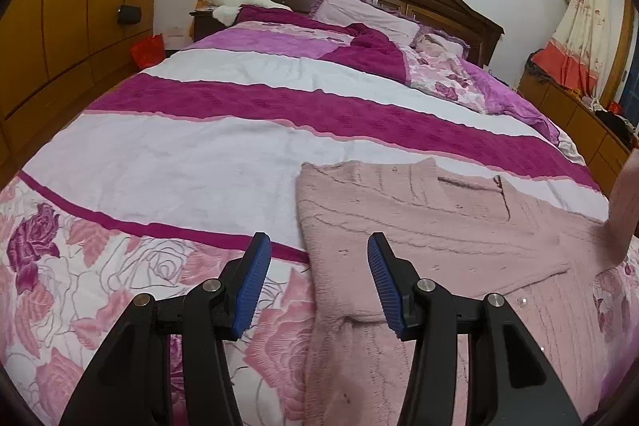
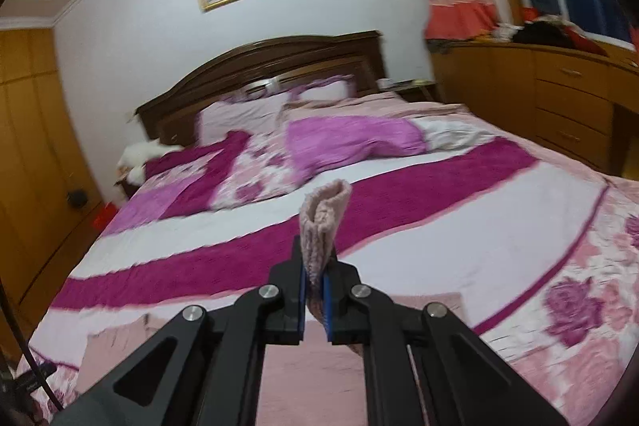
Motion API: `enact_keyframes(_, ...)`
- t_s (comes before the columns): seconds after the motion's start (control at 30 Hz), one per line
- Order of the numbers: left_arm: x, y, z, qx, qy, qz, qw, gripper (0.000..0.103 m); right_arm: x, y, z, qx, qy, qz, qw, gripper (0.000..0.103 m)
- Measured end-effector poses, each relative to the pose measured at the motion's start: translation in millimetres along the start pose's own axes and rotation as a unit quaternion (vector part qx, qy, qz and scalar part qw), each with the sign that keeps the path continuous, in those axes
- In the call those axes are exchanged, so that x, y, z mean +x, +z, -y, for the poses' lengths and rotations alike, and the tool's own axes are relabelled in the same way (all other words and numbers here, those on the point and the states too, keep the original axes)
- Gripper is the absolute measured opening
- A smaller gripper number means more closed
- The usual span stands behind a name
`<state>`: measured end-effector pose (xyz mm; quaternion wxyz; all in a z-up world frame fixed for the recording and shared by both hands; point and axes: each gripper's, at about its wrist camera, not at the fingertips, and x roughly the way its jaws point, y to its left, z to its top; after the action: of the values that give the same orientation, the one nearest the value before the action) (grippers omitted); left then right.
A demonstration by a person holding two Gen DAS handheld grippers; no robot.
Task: Fold small clothes
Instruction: 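Lift the held sleeve over the cardigan body and open the right gripper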
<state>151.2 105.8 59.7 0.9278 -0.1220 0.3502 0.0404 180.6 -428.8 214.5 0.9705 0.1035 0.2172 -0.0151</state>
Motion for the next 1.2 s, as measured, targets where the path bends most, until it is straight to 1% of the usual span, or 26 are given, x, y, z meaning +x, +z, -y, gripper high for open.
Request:
enact_keyframes(0.03, -1.1, 0.1, -1.3, 0.000, -0.001, -0.002, 1.0000, 0.027, 2.7, -5.2, -19.3, -0.008, 0.008, -0.004, 1.000, 0.006)
enact_keyframes(0.23, -5.0, -0.2, -5.7, 0.007, 0.005, -0.002, 1.0000, 0.027, 13.0, -37.1, -96.5, -0.035, 0.049, -0.018, 0.998, 0.006)
enact_keyframes(0.3, -8.3, -2.7, -12.3, -0.011, 0.000, 0.010, 0.9999, 0.027, 17.4, -43.5, -118.8, -0.031, 0.075, -0.029, 0.996, 0.006)
enact_keyframes(0.33, -8.4, -4.0, -16.6, -0.022, -0.005, 0.012, 0.9997, 0.027, 19.4, -45.2, -128.5, -0.032, 0.082, -0.035, 0.996, 0.006)
enact_keyframes(0.47, -3.2, -5.0, -28.1, -0.043, -0.014, 0.006, 0.9990, 0.027, 20.0, -46.3, -166.3, -0.053, 0.087, -0.049, 0.994, 0.006)
enact_keyframes(0.6, -0.7, 1.0, -27.5, -0.035, -0.023, 0.004, 0.9991, 0.027, 8.2, -39.3, -194.2, -0.091, 0.078, -0.036, 0.992, 0.006)
enact_keyframes(0.67, -0.3, 3.0, -24.9, -0.027, -0.022, 0.008, 0.9994, 0.027, 3.0, -34.4, -204.9, -0.098, 0.078, -0.033, 0.992, 0.006)
enact_keyframes(0.77, 2.2, 3.4, -22.5, -0.022, -0.028, 0.001, 0.9994, 0.027, -4.9, -23.9, -222.7, -0.109, 0.083, -0.022, 0.990, 0.006)
enact_keyframes(0.97, 5.1, 2.2, -27.8, -0.023, -0.020, -0.005, 0.9995, 0.027, -11.2, -9.3, -244.2, -0.128, 0.082, -0.019, 0.988, 0.006)
enact_keyframes(1.13, 9.3, 1.6, -33.3, -0.041, -0.023, -0.014, 0.9988, 0.027, -17.7, 0.4, -250.7, -0.122, 0.092, -0.012, 0.988, 0.006)
enact_keyframes(1.2, 9.1, 1.5, -33.6, -0.041, -0.023, -0.013, 0.9988, 0.027, -21.3, 0.7, -256.8, -0.125, 0.096, -0.009, 0.987, 0.006)
